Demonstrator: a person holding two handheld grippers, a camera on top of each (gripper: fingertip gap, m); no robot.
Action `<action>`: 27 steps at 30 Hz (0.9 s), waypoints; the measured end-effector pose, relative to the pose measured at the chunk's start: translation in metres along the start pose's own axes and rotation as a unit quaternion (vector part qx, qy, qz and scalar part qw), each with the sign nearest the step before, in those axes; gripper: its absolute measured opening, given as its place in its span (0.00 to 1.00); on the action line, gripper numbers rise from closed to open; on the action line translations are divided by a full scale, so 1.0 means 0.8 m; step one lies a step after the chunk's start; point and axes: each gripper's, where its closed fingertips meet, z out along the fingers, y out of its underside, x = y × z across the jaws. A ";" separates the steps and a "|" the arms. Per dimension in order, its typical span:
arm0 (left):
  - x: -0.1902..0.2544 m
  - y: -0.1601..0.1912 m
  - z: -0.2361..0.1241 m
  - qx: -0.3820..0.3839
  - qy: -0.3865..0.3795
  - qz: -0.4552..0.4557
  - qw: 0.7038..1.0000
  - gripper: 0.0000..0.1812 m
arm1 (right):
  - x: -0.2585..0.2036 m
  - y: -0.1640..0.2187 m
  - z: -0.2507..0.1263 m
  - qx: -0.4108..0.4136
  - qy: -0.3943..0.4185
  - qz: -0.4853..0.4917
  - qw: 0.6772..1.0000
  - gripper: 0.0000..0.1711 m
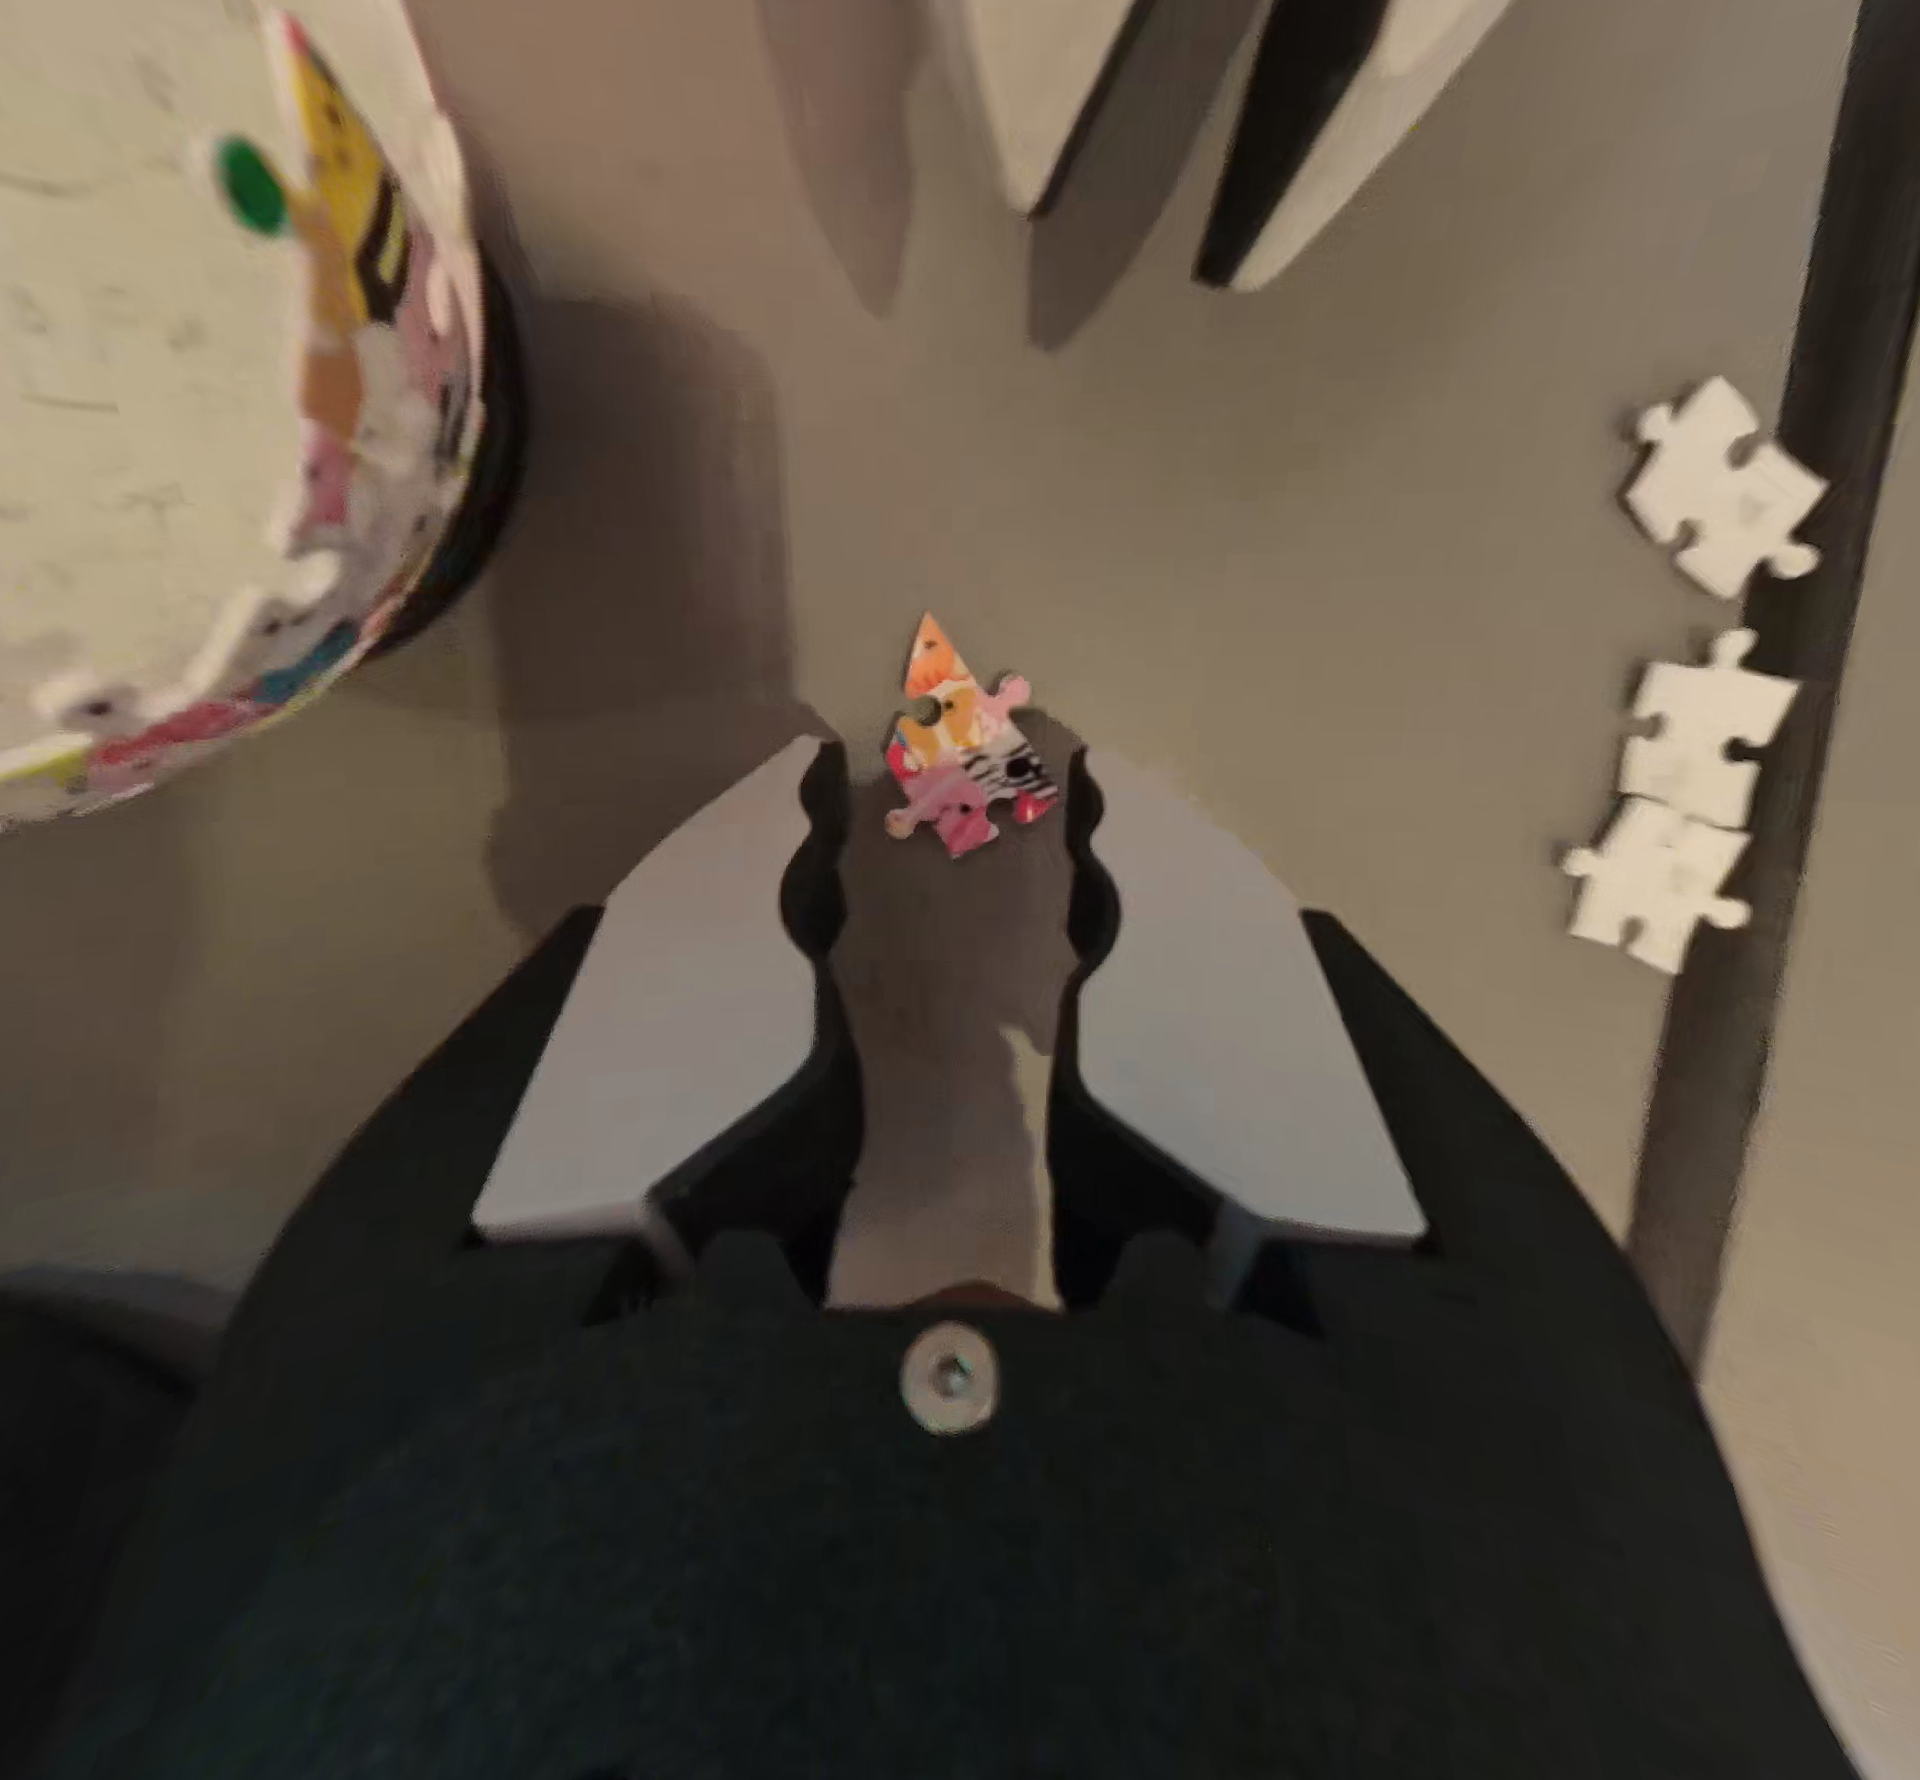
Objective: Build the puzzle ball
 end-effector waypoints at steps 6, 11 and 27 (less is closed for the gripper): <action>-0.010 0.014 0.021 -0.060 -0.057 0.047 0.995 0.13 | 0.016 0.006 0.000 0.020 -0.010 0.060 0.998 0.16; -0.020 0.020 0.037 -0.095 -0.100 0.075 0.988 0.17 | 0.018 -0.020 -0.022 0.099 -0.042 0.095 0.990 0.16; 0.006 -0.001 0.031 -0.036 -0.027 0.050 0.998 0.06 | 0.012 -0.046 -0.035 0.073 -0.010 0.044 0.996 0.15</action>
